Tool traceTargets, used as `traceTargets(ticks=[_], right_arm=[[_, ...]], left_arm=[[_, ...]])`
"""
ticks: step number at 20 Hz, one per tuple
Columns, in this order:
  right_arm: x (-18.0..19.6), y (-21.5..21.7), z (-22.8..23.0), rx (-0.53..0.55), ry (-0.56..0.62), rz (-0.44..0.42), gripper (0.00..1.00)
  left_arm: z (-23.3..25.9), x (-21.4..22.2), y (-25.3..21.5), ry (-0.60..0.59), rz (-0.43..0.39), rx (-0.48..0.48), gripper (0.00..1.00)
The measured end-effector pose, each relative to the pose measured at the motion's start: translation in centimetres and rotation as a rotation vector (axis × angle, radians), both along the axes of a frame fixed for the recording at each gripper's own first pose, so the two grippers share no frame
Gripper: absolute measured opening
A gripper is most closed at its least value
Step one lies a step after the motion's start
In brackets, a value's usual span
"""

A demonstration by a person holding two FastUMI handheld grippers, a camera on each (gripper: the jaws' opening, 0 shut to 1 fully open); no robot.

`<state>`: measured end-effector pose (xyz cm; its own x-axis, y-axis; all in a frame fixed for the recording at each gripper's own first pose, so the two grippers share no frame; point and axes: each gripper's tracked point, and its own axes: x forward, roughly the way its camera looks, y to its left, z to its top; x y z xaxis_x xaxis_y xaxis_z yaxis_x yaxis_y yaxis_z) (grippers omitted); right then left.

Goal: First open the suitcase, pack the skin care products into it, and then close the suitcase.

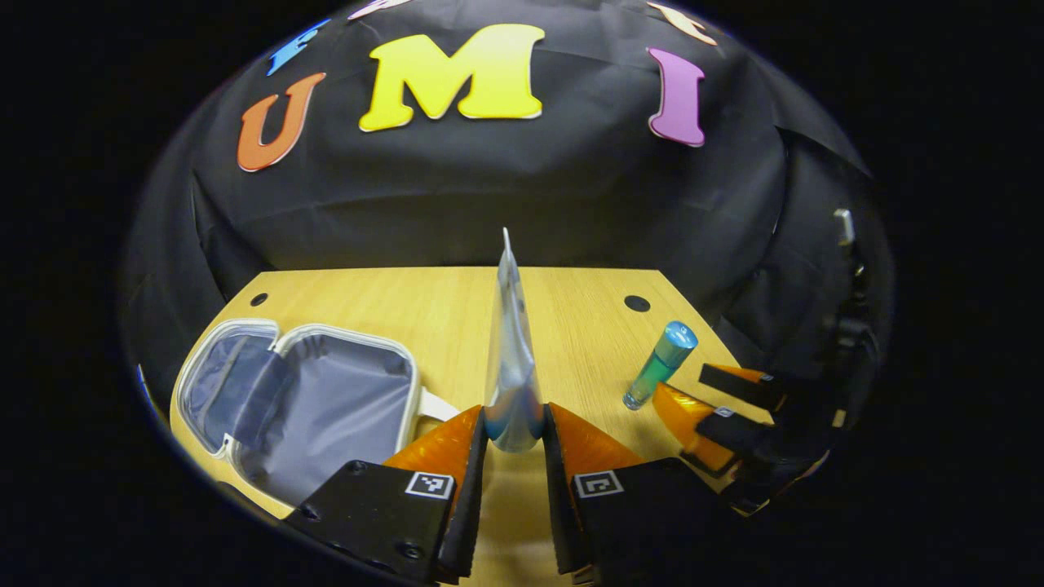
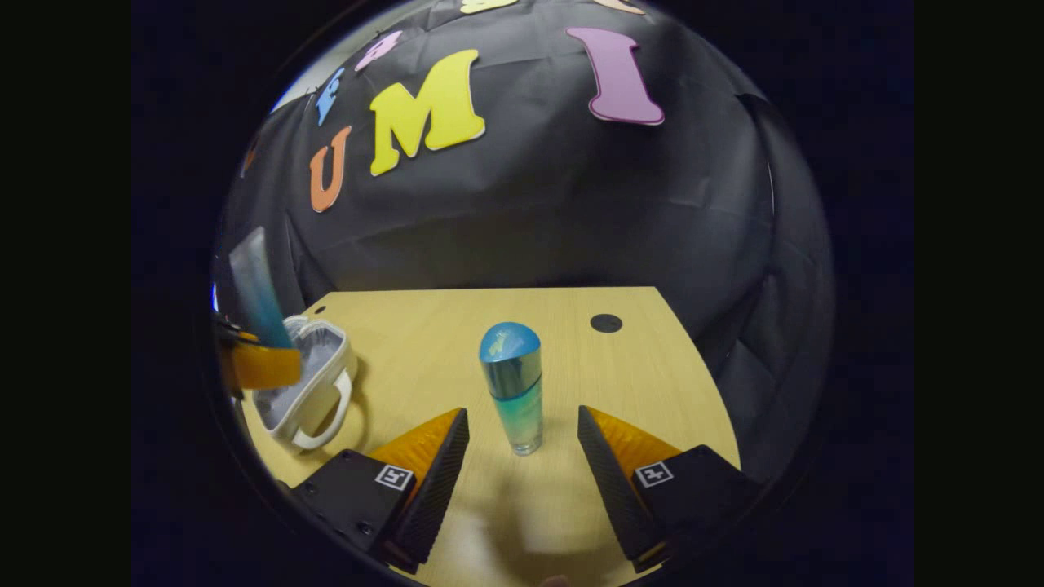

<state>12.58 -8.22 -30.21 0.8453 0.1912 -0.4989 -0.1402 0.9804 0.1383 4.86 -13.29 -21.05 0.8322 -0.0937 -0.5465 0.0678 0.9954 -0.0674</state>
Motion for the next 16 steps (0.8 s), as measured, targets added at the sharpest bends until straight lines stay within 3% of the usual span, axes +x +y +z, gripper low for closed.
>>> traceTargets(ticks=[5,7,9,10,13,14,16], right_arm=[[1.8,0.7,-3.0,-0.001,0.051,-0.033,0.8],[2.3,0.8,-3.6,-0.009,0.057,-0.045,0.68],[2.7,0.7,-3.9,-0.015,0.06,-0.059,0.66],[2.8,0.7,-4.0,-0.019,0.062,-0.067,0.51],[2.9,0.9,-4.5,-0.044,0.065,-0.072,0.45],[2.9,0.8,-4.1,-0.055,0.07,-0.073,0.38],[2.8,0.7,-4.0,-0.065,0.079,-0.085,0.37]], left_arm=[[1.6,-1.8,4.0,-0.005,0.051,-0.005,0.4],[1.6,-2.4,6.0,0.006,0.081,-0.012,0.4],[1.6,-3.0,8.5,0.013,0.12,-0.005,0.4],[1.5,-3.2,9.7,0.018,0.14,-0.003,0.4],[1.3,-3.9,13.4,0.035,0.186,0.011,0.4],[1.2,-4.1,14.6,0.041,0.19,0.018,0.4],[0.9,-4.4,16.6,0.05,0.18,0.037,0.4]])
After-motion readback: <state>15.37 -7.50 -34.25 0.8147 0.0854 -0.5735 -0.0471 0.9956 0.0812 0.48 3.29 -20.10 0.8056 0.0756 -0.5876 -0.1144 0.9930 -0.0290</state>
